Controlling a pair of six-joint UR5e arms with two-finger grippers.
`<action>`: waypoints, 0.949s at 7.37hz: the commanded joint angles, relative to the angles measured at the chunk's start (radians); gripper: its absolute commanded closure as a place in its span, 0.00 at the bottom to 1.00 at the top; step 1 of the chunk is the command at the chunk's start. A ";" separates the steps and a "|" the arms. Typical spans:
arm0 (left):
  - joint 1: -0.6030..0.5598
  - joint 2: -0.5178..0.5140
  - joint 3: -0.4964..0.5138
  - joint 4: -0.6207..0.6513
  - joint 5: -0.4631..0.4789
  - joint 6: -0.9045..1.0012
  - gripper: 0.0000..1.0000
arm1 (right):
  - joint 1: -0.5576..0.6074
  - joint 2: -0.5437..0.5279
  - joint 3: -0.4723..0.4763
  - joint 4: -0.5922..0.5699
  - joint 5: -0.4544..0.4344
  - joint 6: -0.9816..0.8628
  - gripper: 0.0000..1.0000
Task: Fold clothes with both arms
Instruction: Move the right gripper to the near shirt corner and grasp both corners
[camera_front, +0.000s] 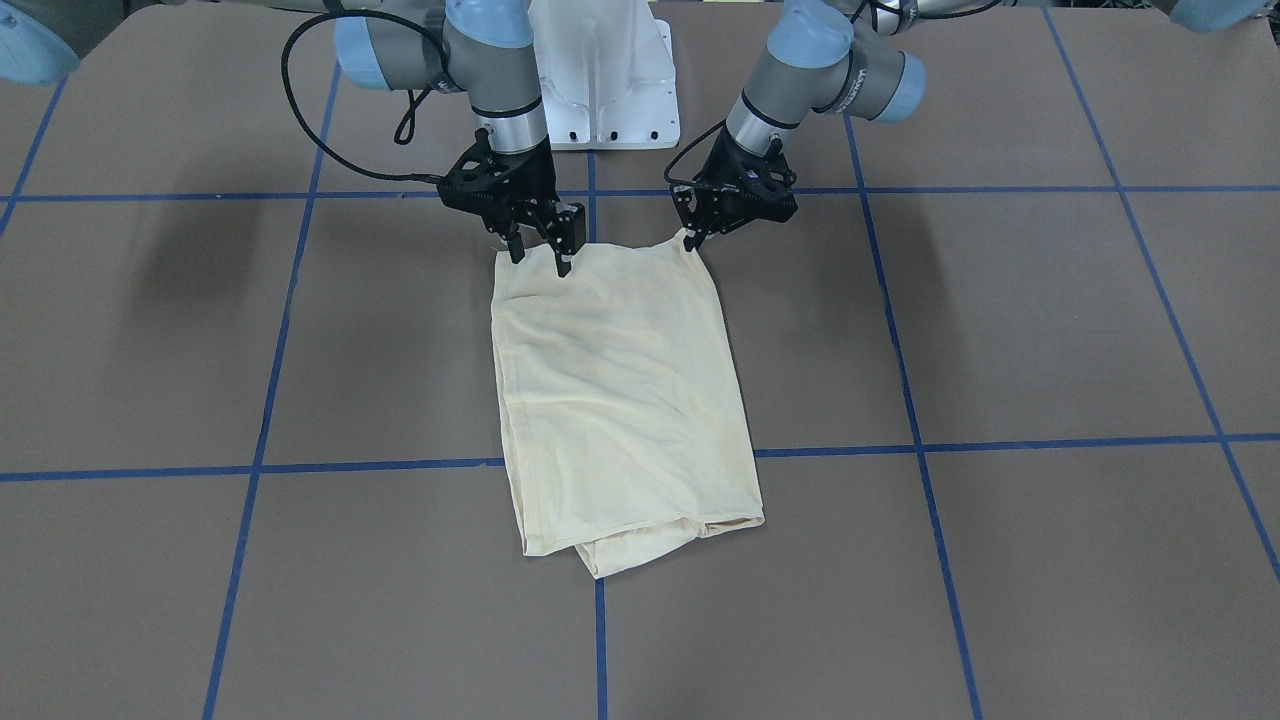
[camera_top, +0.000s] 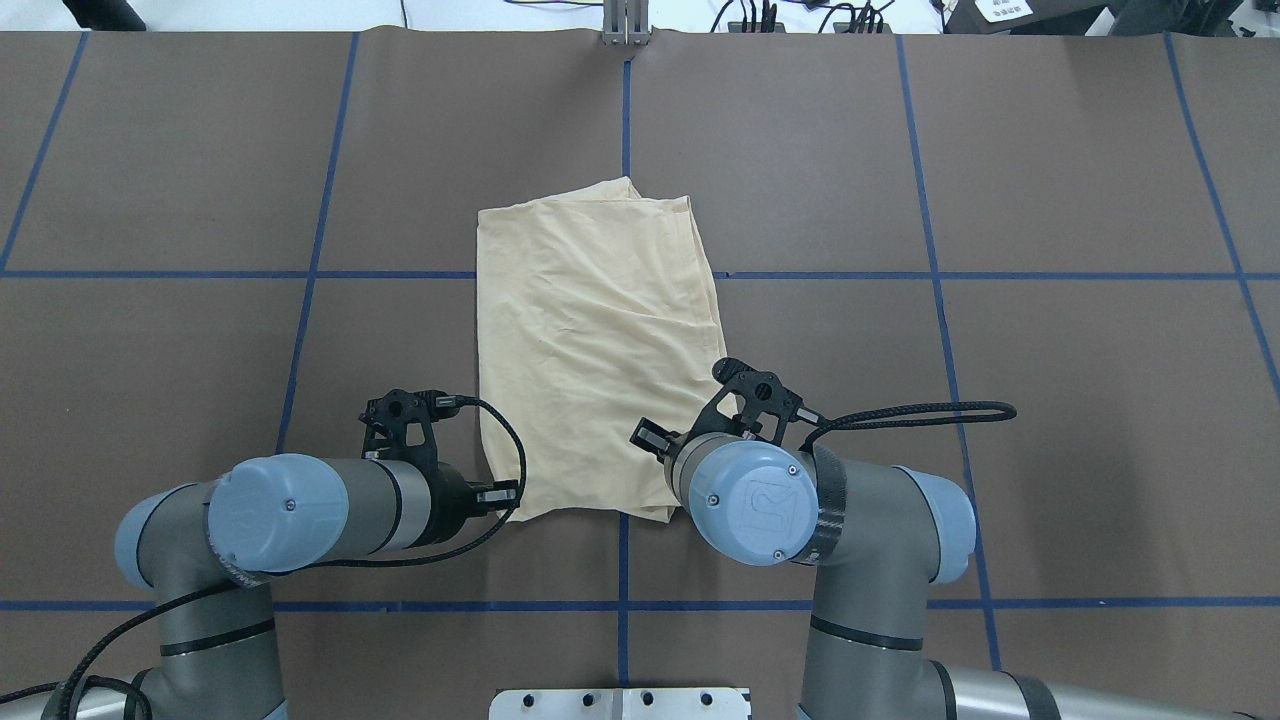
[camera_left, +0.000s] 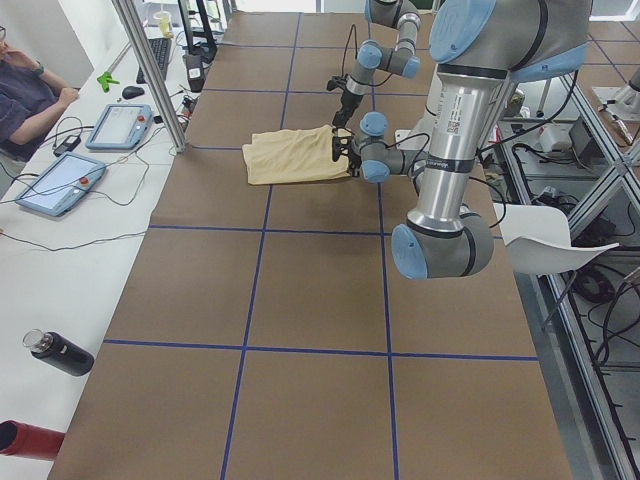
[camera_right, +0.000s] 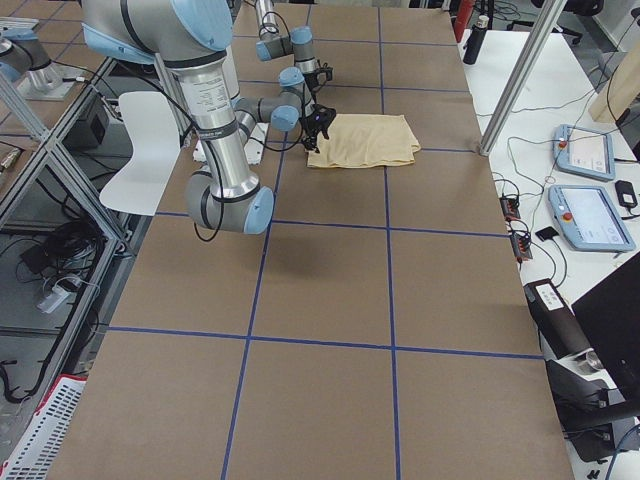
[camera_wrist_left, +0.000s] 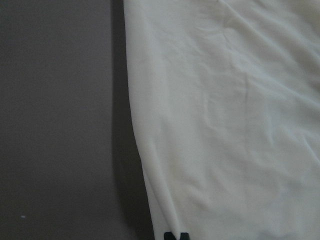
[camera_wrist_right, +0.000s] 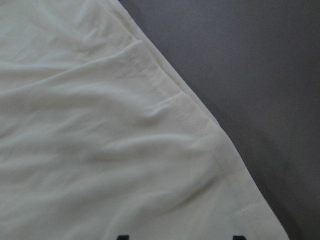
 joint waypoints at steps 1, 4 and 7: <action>0.000 -0.001 -0.001 0.000 0.000 -0.001 1.00 | -0.002 0.003 -0.026 -0.003 -0.004 0.004 0.25; 0.000 -0.001 -0.004 0.000 -0.002 0.001 1.00 | -0.002 0.067 -0.118 0.000 -0.007 0.005 0.30; 0.000 -0.001 -0.004 0.000 -0.002 0.001 1.00 | -0.002 0.069 -0.103 -0.002 -0.007 0.031 1.00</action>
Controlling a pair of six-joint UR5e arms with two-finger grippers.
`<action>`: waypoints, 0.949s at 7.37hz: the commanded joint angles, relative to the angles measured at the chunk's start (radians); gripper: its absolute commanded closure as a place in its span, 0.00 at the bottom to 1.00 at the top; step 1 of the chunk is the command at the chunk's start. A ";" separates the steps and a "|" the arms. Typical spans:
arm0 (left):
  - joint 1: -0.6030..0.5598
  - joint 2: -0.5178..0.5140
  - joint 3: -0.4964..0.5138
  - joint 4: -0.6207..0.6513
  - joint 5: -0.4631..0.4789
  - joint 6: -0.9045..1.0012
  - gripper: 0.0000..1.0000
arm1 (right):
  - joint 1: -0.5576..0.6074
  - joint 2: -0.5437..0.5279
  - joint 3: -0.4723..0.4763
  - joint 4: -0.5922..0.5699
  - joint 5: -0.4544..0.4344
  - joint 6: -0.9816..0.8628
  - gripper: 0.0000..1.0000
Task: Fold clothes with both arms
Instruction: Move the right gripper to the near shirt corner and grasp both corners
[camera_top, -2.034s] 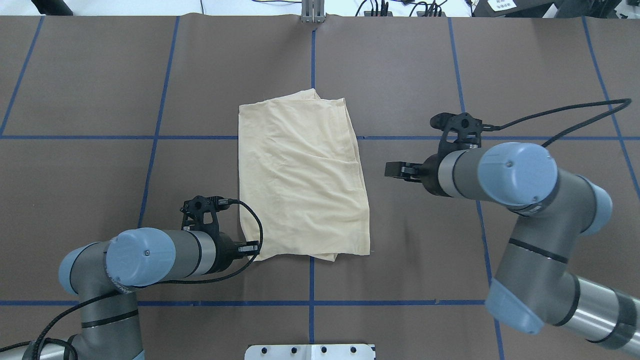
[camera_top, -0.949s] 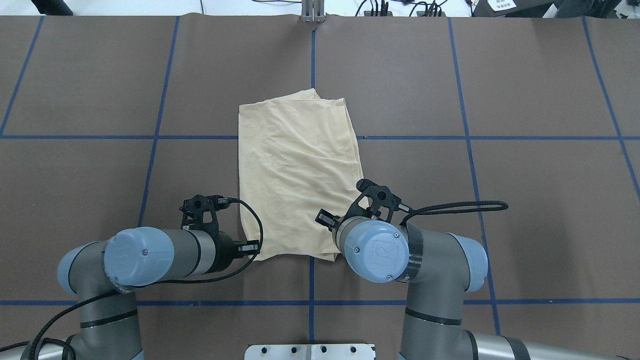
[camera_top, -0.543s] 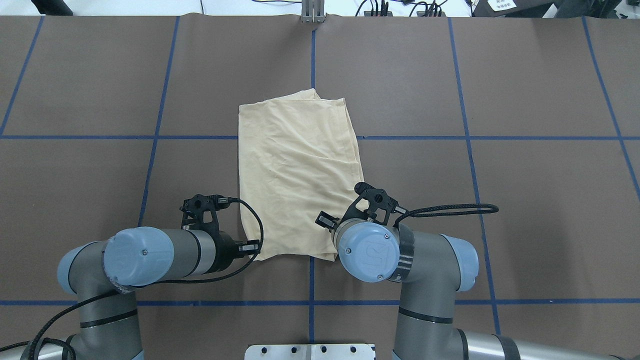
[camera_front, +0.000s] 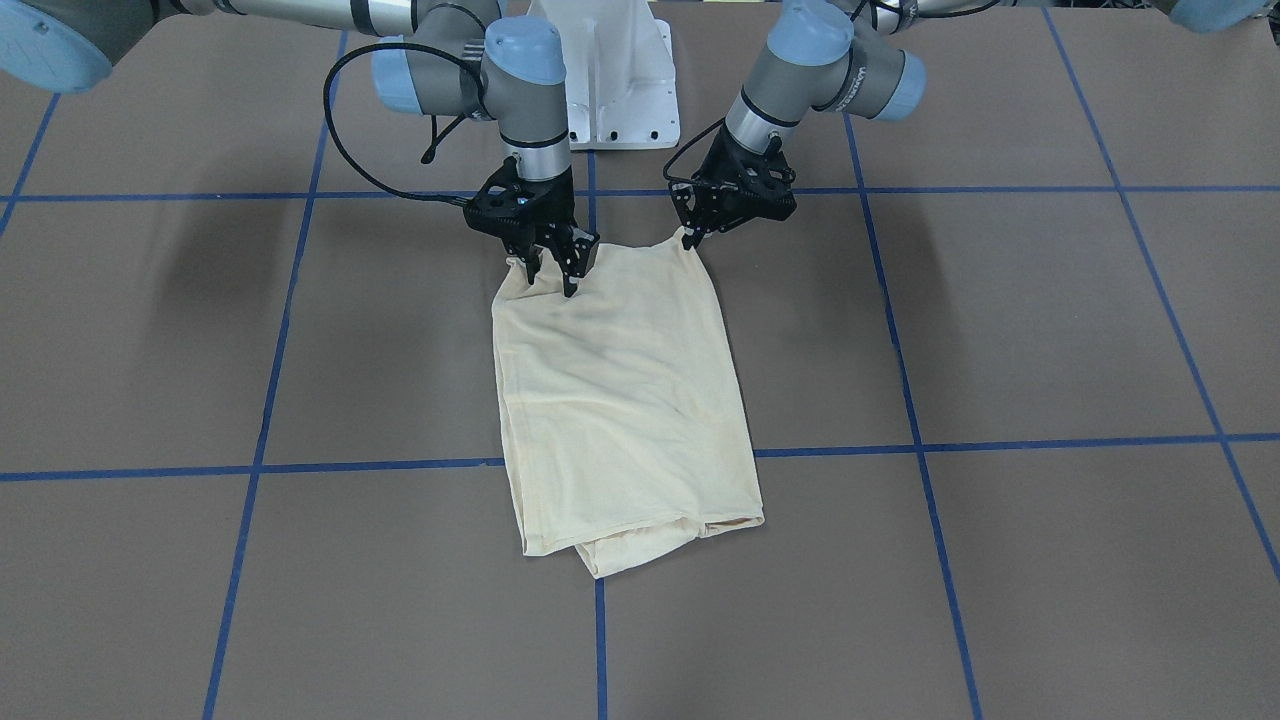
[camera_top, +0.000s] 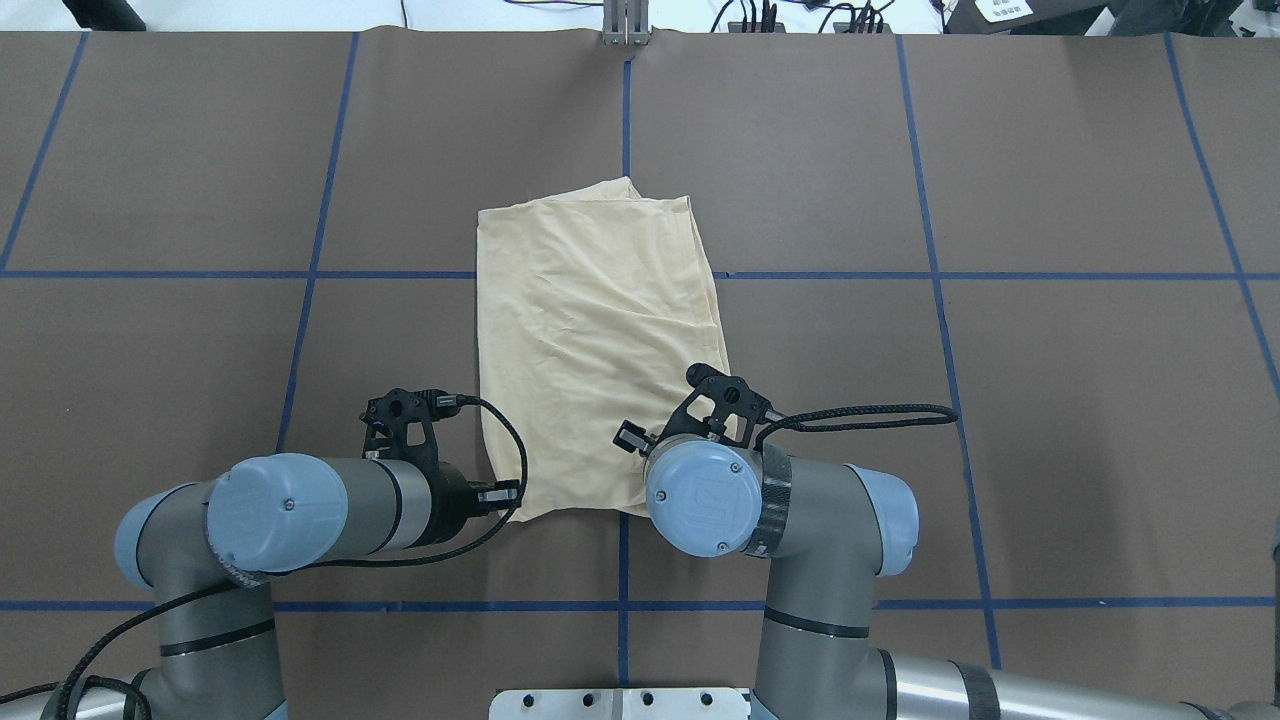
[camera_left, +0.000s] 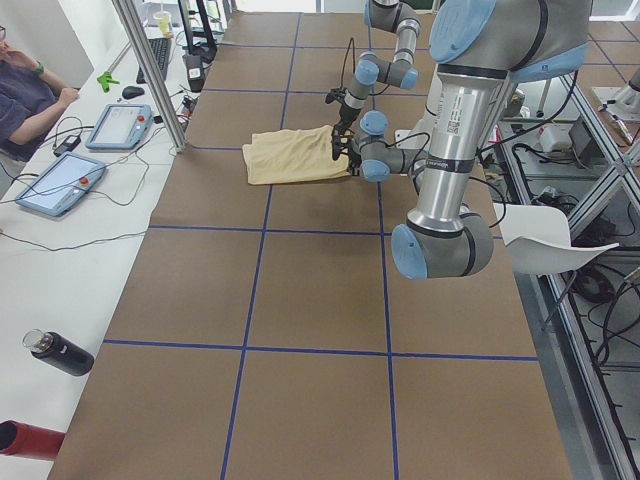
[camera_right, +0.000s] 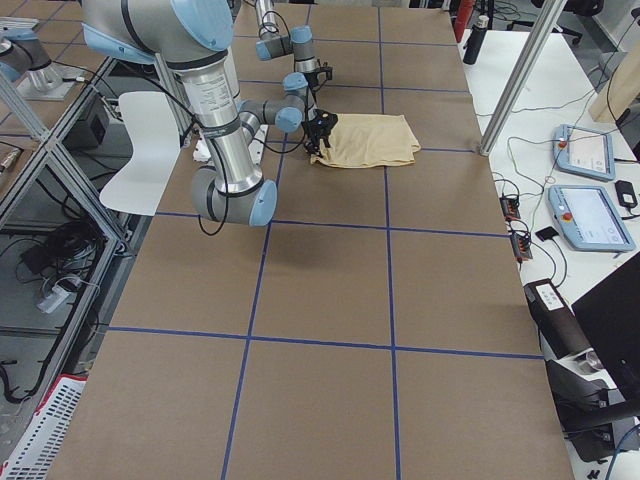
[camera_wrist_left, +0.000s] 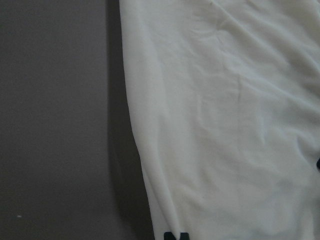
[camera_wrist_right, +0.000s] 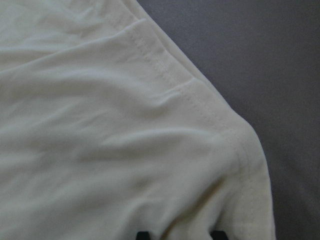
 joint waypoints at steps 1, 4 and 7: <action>0.000 0.000 0.000 0.000 0.000 0.000 1.00 | 0.000 0.000 0.017 0.001 0.001 0.015 1.00; 0.000 0.000 -0.005 0.000 0.000 0.000 1.00 | -0.002 -0.009 0.019 0.001 0.000 0.018 1.00; -0.009 0.009 -0.180 0.111 -0.075 0.014 1.00 | 0.011 -0.102 0.264 -0.080 0.011 0.010 1.00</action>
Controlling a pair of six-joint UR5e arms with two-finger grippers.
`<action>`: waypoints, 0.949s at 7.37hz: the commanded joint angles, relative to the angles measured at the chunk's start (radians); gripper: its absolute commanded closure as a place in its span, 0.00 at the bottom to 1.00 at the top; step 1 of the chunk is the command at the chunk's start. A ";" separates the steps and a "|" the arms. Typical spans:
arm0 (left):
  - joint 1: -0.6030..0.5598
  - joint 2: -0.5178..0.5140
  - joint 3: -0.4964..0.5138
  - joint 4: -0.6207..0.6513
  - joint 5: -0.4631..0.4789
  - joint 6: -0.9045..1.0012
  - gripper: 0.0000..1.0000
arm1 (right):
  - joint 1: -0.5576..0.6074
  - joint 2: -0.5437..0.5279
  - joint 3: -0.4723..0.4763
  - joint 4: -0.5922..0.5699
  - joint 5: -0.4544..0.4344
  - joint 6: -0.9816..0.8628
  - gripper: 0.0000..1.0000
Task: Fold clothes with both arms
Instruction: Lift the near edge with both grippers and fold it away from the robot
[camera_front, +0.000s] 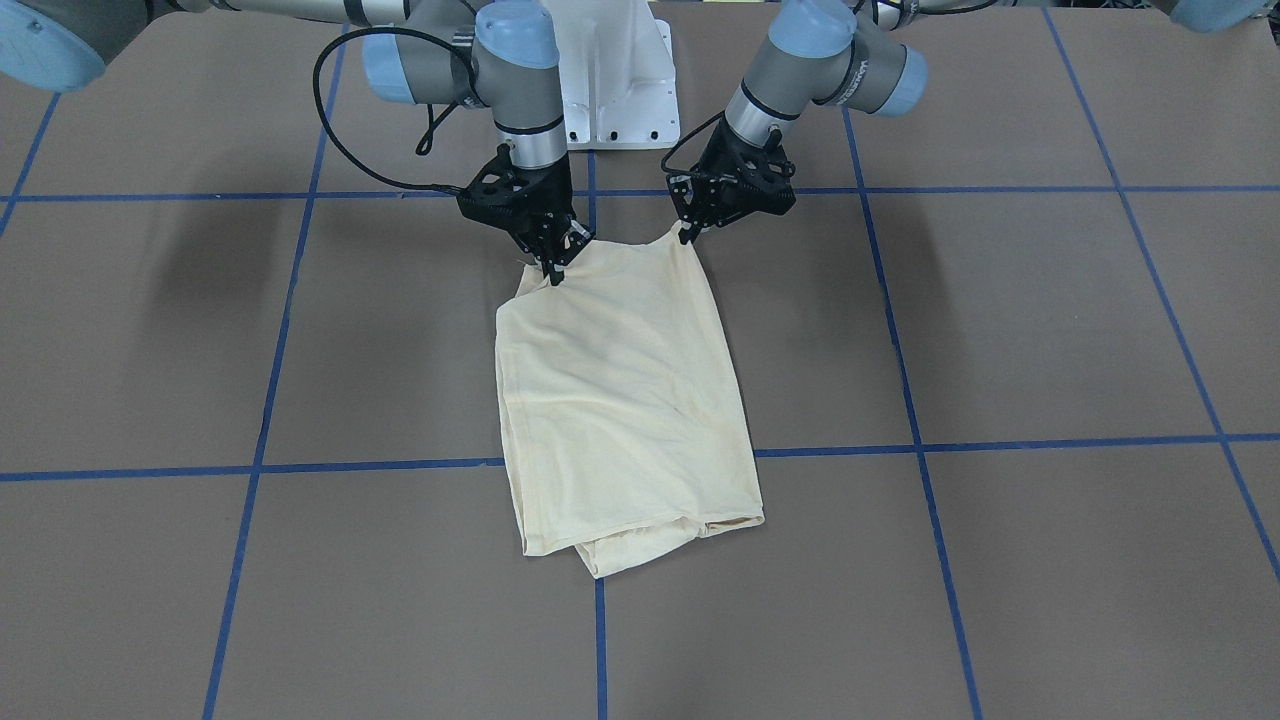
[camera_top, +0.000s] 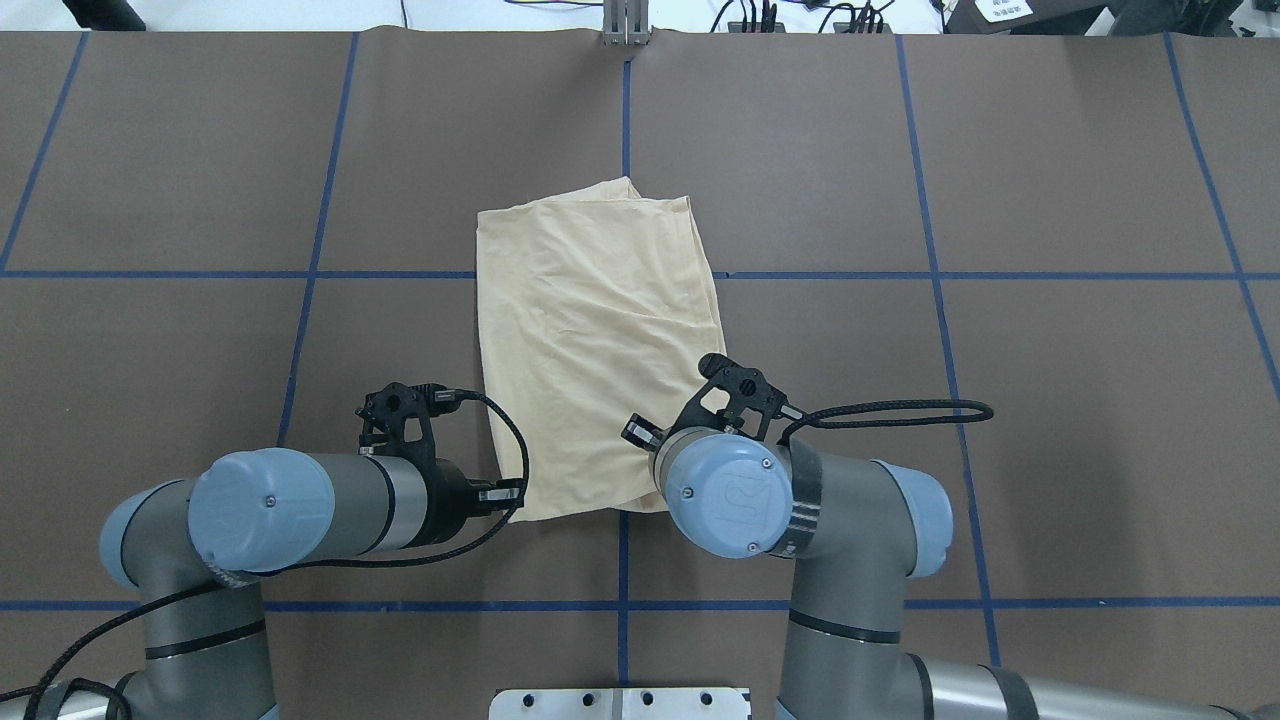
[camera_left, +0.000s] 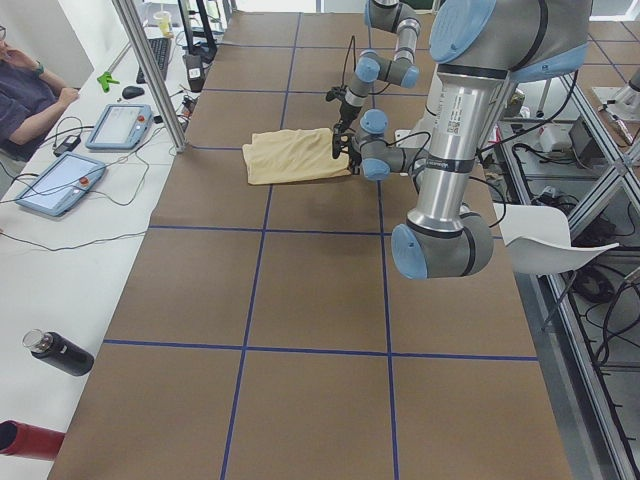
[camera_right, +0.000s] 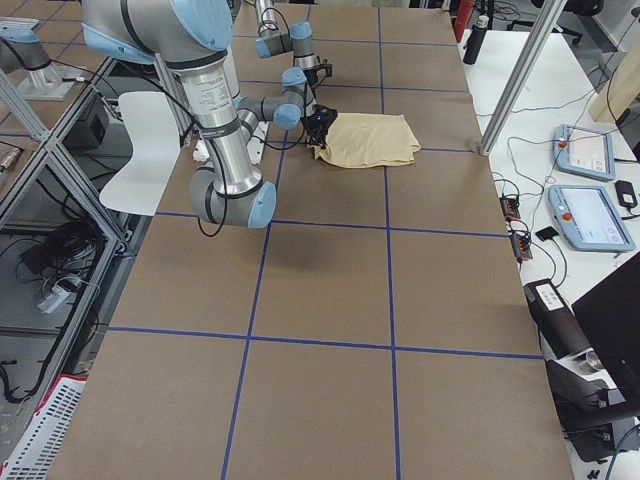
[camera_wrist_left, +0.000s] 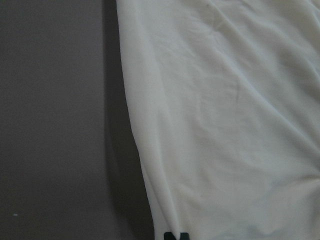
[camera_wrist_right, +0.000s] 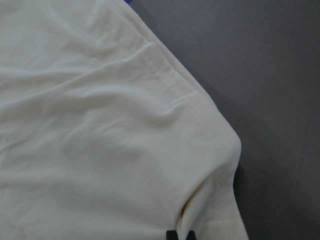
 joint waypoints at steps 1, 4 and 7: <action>-0.003 0.006 -0.199 0.164 -0.056 0.002 1.00 | -0.035 -0.071 0.243 -0.141 0.004 0.001 1.00; 0.002 -0.044 -0.298 0.344 -0.097 0.001 1.00 | -0.075 -0.062 0.378 -0.286 0.005 -0.002 1.00; -0.067 -0.142 -0.177 0.381 -0.095 0.004 1.00 | 0.032 0.011 0.243 -0.272 -0.003 -0.104 1.00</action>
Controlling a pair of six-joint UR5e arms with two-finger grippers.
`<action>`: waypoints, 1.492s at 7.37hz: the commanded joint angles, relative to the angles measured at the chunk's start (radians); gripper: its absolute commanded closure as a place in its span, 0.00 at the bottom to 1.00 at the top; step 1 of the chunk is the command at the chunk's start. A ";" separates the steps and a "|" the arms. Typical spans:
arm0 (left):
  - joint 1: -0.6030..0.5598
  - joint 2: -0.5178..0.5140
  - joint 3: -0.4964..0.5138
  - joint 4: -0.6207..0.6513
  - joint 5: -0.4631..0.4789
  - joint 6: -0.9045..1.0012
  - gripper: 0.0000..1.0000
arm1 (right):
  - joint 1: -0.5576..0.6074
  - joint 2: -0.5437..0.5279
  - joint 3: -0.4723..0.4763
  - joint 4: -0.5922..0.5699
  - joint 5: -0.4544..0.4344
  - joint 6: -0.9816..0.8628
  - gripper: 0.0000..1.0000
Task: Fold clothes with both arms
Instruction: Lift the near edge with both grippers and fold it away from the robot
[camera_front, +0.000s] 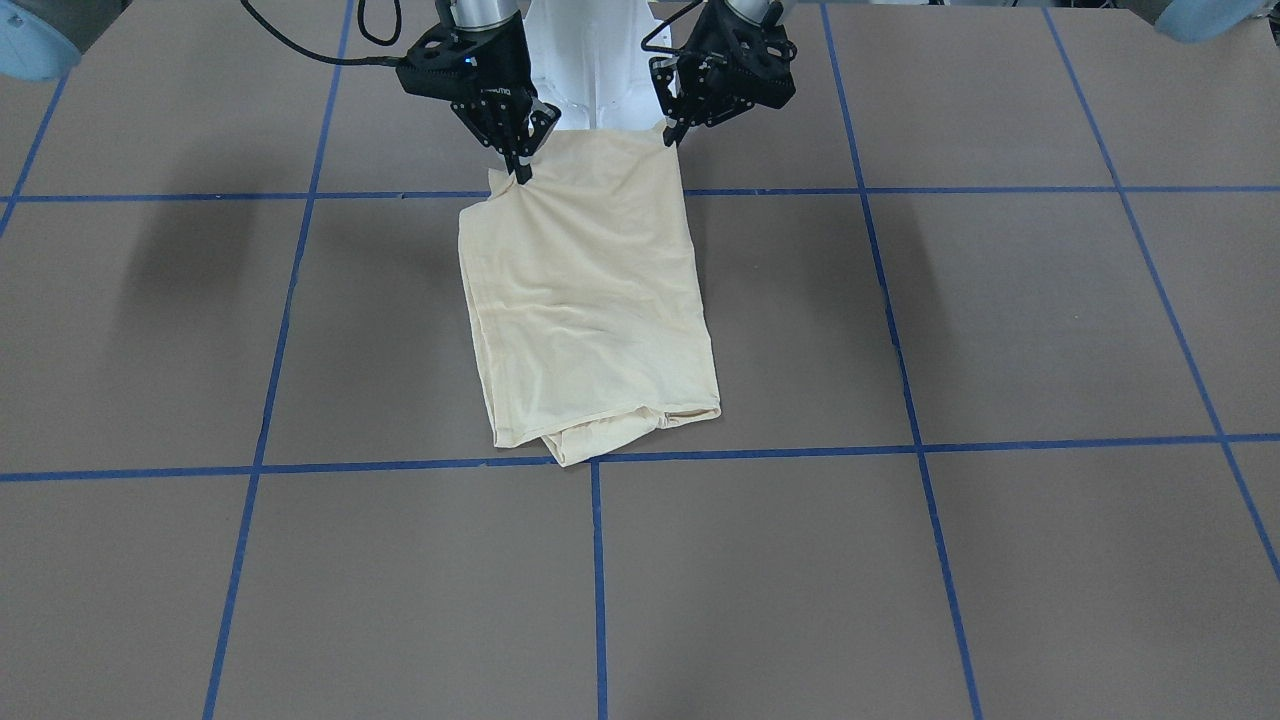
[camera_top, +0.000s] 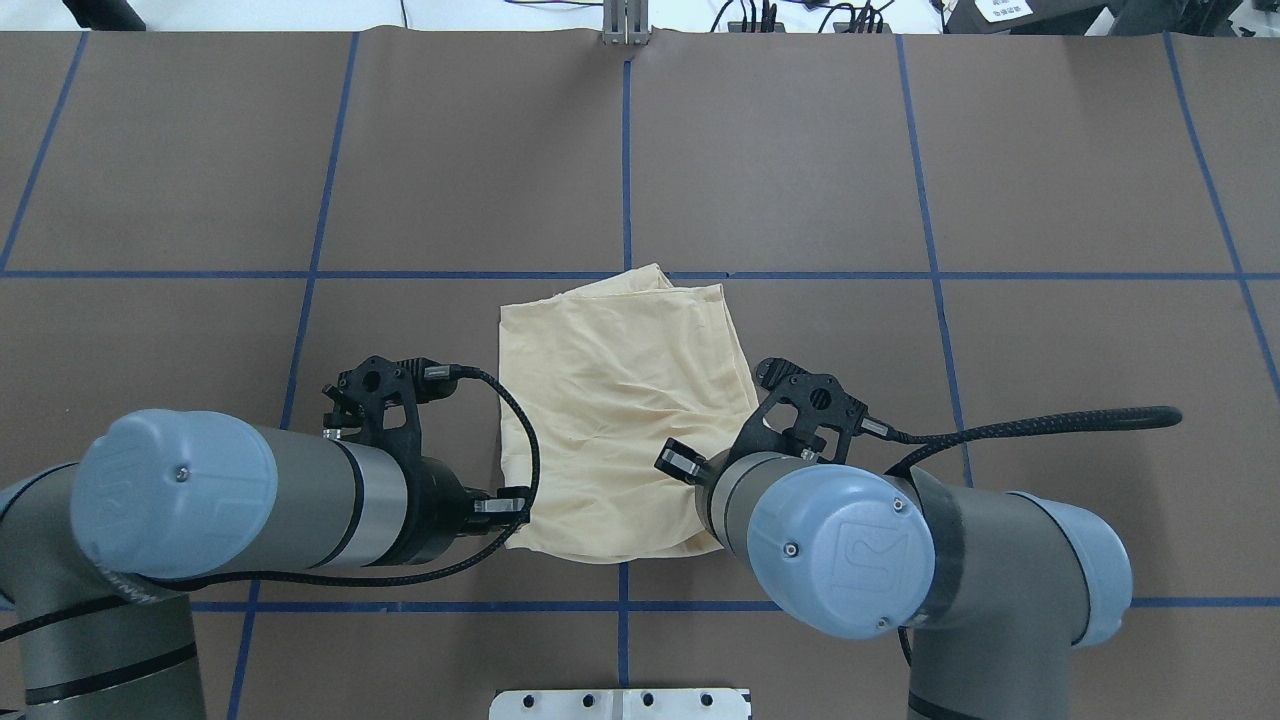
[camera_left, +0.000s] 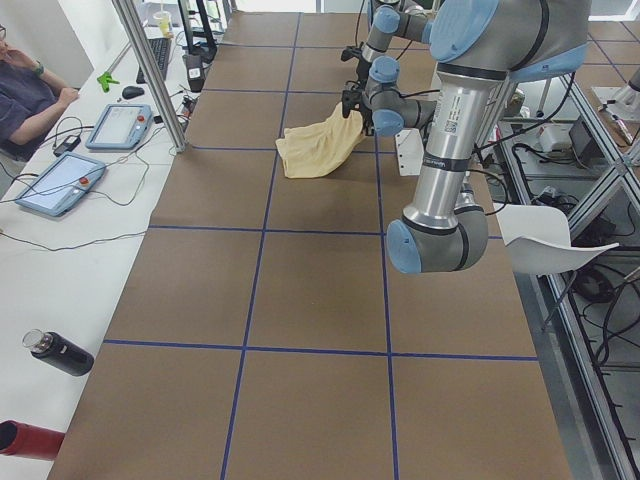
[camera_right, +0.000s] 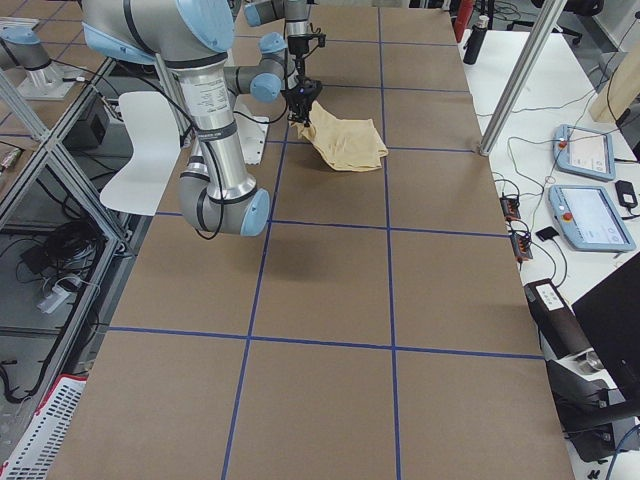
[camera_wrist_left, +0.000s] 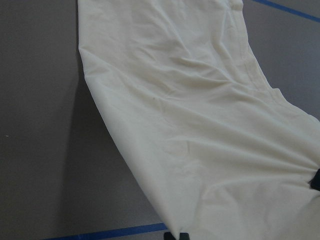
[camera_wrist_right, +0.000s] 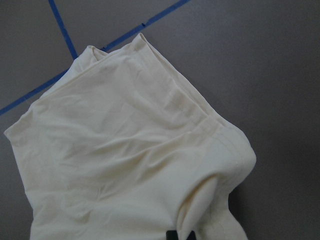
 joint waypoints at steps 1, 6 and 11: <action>-0.062 -0.088 0.095 0.013 0.000 0.045 1.00 | 0.076 0.059 -0.082 0.008 0.001 -0.074 1.00; -0.242 -0.206 0.360 0.008 0.000 0.241 1.00 | 0.192 0.197 -0.375 0.123 0.002 -0.152 1.00; -0.262 -0.216 0.558 -0.132 0.004 0.322 1.00 | 0.248 0.283 -0.600 0.235 0.037 -0.212 1.00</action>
